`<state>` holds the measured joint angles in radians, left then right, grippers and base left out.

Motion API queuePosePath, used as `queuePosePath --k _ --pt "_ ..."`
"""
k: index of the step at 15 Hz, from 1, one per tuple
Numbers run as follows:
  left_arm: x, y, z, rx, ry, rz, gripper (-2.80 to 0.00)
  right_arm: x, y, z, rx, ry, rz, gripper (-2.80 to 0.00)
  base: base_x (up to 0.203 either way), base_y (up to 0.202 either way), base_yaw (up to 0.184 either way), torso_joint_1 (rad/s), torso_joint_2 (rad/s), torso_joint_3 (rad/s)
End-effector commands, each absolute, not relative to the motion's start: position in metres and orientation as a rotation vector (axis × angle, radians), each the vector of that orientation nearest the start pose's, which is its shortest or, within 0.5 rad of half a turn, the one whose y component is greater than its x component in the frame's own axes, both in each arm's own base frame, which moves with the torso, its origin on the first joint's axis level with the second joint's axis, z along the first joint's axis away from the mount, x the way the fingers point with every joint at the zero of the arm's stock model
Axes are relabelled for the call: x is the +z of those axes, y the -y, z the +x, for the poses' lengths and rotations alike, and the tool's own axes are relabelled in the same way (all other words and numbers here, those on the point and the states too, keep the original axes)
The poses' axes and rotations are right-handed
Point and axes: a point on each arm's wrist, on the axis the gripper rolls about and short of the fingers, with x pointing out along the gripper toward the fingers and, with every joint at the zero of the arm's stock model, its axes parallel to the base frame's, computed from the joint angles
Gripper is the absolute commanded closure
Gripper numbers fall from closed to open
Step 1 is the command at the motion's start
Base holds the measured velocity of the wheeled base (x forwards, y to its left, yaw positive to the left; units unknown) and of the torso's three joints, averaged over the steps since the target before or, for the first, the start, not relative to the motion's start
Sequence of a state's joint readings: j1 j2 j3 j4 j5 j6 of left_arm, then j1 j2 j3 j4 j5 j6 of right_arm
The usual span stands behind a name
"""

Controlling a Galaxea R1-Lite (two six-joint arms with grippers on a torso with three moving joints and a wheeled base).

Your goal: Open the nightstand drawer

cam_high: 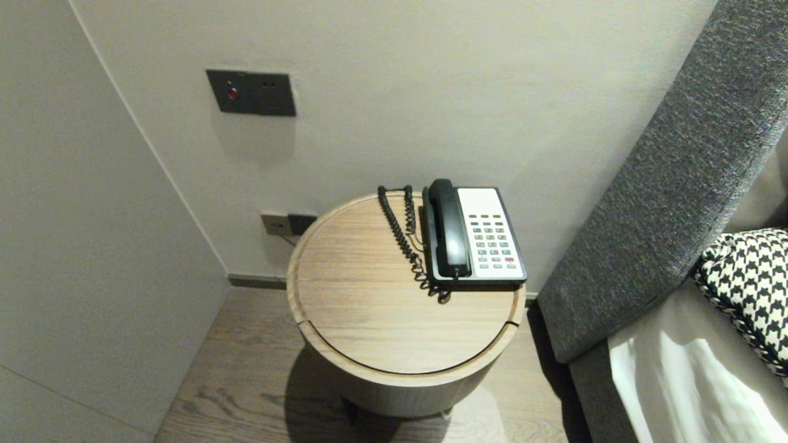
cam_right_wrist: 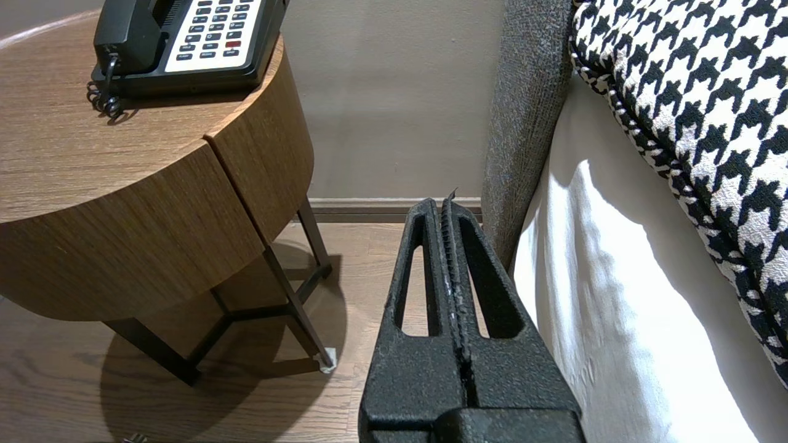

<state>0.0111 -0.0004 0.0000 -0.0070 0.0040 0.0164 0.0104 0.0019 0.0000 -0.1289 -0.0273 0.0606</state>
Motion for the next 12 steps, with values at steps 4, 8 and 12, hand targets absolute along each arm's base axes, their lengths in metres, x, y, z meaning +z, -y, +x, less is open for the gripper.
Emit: queuePosePath --k 4,8,12 --pt "0.0762 0.0002 -0.0229 0.016 0.009 0.017 0.00 0.0777 0.0008 -0.0202 -0.014 0.089 0.062 0.00 0.000 0.000 0.000 0.000 0.00 0.000" --pt "0.0762 0.0001 -0.0229 0.015 0.009 0.017 0.00 0.0777 0.0008 -0.0202 -0.014 0.089 0.062 0.00 0.000 0.000 0.000 0.000 0.00 0.000" --pt "0.0762 0.0001 -0.0229 0.015 0.009 0.017 0.00 0.0777 0.0008 -0.0202 -0.014 0.088 0.063 0.00 0.000 0.000 0.000 0.000 0.00 0.000"
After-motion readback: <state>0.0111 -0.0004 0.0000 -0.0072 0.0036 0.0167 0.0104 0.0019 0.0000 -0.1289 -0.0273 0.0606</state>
